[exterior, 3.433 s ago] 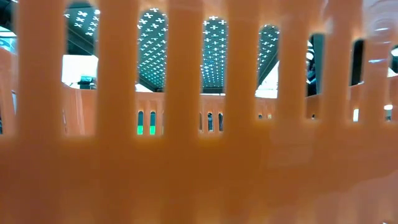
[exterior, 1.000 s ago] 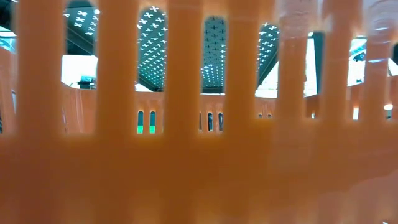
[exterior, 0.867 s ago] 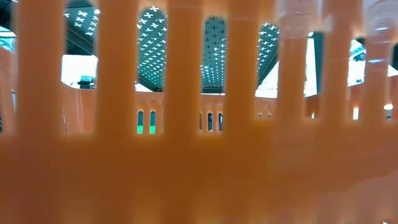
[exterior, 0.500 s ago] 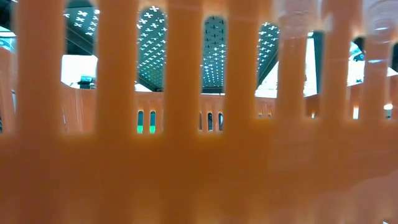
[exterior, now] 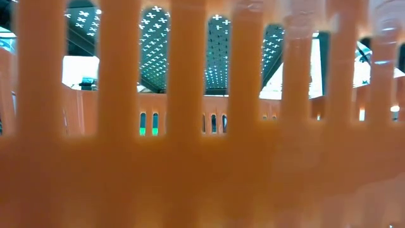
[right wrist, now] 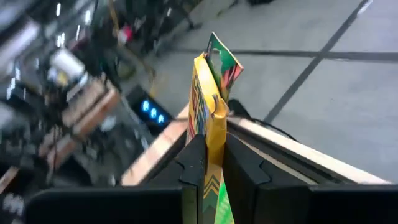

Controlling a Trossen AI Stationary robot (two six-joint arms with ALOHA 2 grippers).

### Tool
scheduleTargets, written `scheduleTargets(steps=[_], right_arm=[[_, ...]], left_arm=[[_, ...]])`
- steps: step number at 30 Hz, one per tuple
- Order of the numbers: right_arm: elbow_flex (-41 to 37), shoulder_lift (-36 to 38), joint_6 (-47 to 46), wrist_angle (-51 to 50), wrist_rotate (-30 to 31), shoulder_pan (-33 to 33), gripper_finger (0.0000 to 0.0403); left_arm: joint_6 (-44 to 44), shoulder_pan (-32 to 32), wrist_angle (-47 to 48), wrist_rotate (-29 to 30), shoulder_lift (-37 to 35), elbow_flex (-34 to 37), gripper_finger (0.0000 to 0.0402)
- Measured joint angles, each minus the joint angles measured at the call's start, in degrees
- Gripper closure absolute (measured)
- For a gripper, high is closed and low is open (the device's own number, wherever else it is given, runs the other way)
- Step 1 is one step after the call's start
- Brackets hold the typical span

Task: Pick & Place Office Desk Supplies
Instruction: Put the yellow crayon box into the green basket

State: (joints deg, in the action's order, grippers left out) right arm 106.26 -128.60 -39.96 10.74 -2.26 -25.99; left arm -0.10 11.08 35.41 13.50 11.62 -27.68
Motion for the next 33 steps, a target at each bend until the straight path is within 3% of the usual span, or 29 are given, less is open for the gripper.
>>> scheduleTargets(steps=[6,11,16,26,33], right_arm=[[-7.54,0.0,-6.66,14.41,10.49,2.35,0.0364],[-9.99,0.0,-14.65,15.63,24.94,5.39,0.0365],[-10.16,0.0,-18.08,14.99,33.67,7.89,0.0364],[-10.12,0.0,-42.7,6.38,35.23,8.33,0.0364],[-7.7,-0.04,-43.95,2.48,36.79,8.91,0.0364]], left_arm=[[0.0,0.01,-0.01,0.01,-0.02,0.0,0.0303],[0.0,0.0,-0.01,0.02,-0.02,0.0,0.0303],[0.0,0.0,0.0,0.02,-0.01,0.0,0.0303],[0.0,0.0,0.01,0.01,-0.01,0.0,0.0303],[0.0,0.0,-0.01,0.02,-0.01,-0.01,0.0303]])
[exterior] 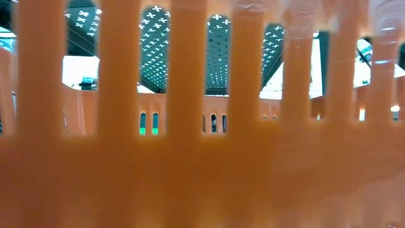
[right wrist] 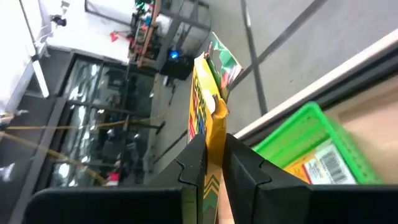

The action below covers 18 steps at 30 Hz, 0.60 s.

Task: Pick & Place Office Desk Supplies
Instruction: Put the yellow crayon box into the green basket

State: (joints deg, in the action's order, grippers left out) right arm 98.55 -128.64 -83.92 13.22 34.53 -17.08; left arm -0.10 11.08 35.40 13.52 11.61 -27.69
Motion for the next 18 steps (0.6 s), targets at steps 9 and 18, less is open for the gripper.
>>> scheduleTargets(steps=[9,18], right_arm=[[19.97,-10.25,-9.73,-22.9,2.98,0.27,0.0364],[35.36,-16.71,-14.96,-32.71,4.61,1.08,0.0364]], left_arm=[[0.02,-0.01,0.03,-0.01,0.01,0.01,0.0303],[0.01,0.01,0.0,-0.02,0.0,0.01,0.0303]])
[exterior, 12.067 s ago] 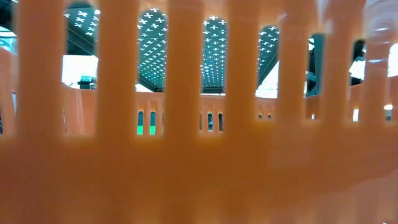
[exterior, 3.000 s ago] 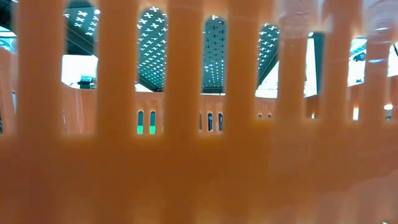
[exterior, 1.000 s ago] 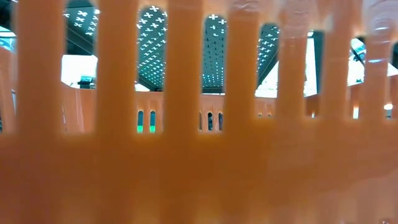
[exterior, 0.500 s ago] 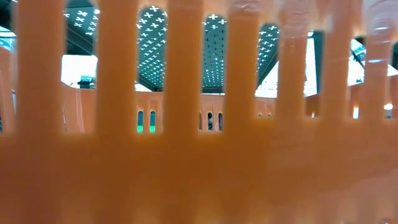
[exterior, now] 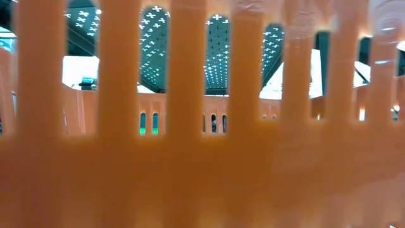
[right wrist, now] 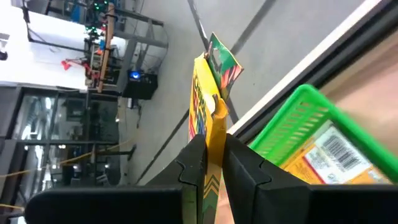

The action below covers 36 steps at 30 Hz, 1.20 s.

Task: Pick & Place Office Desk Supplies
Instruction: Put the yellow crayon box into the green basket

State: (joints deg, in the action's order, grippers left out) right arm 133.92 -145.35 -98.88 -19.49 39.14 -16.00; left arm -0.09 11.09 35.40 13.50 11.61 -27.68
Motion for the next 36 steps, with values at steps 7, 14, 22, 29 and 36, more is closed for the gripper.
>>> scheduleTargets(steps=[7,14,22,29,36], right_arm=[[1.06,-4.43,-10.14,2.39,-1.65,1.25,0.0364],[1.08,-4.6,-9.2,2.51,-1.55,1.4,0.0364],[0.95,-4.6,-10.69,-1.04,-1.91,1.67,0.0364],[0.81,-4.6,-11.71,-1.34,-6.21,2.13,0.0364],[-0.19,-4.6,-11.73,-4.31,-6.15,1.85,0.0364]], left_arm=[[-0.01,-0.02,0.01,0.01,-0.01,0.0,0.0303],[-0.01,-0.01,0.02,0.01,-0.01,0.0,0.0303],[-0.01,-0.02,0.02,0.0,-0.01,0.0,0.0303],[-0.01,-0.02,0.01,0.0,-0.01,0.0,0.0303],[-0.01,-0.02,0.02,0.0,-0.01,0.0,0.0303]])
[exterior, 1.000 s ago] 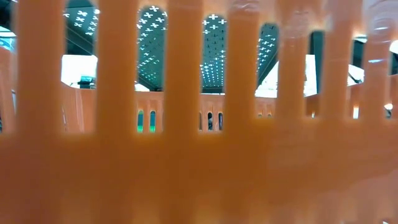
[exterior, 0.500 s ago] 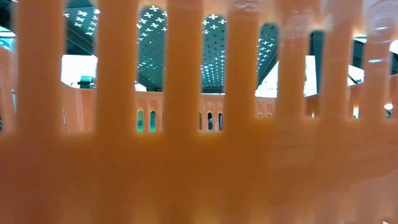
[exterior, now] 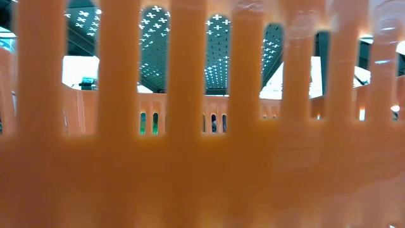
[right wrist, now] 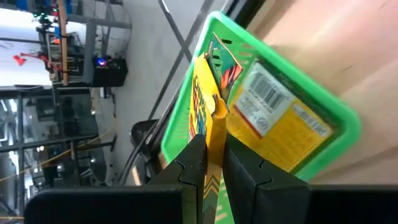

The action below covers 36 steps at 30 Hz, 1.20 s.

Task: Pick & Place Office Desk Supplies
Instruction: Put the yellow crayon box into the green basket

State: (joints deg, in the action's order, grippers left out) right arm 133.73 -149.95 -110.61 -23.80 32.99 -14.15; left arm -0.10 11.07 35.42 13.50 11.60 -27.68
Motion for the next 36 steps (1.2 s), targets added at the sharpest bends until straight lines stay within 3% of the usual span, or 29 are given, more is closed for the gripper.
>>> scheduleTargets(steps=[13,25,36], right_arm=[[-3.08,0.0,0.22,5.34,-0.02,0.02,0.0364],[-4.04,0.0,0.22,6.11,0.02,-0.16,0.032],[-4.0,0.0,0.2,6.76,0.0,-0.11,0.0316]], left_arm=[[0.0,0.0,0.0,0.0,0.0,0.0,0.0303],[0.01,0.01,-0.01,0.0,0.0,0.0,0.0303],[0.0,0.02,-0.01,0.0,0.0,0.0,0.0303]])
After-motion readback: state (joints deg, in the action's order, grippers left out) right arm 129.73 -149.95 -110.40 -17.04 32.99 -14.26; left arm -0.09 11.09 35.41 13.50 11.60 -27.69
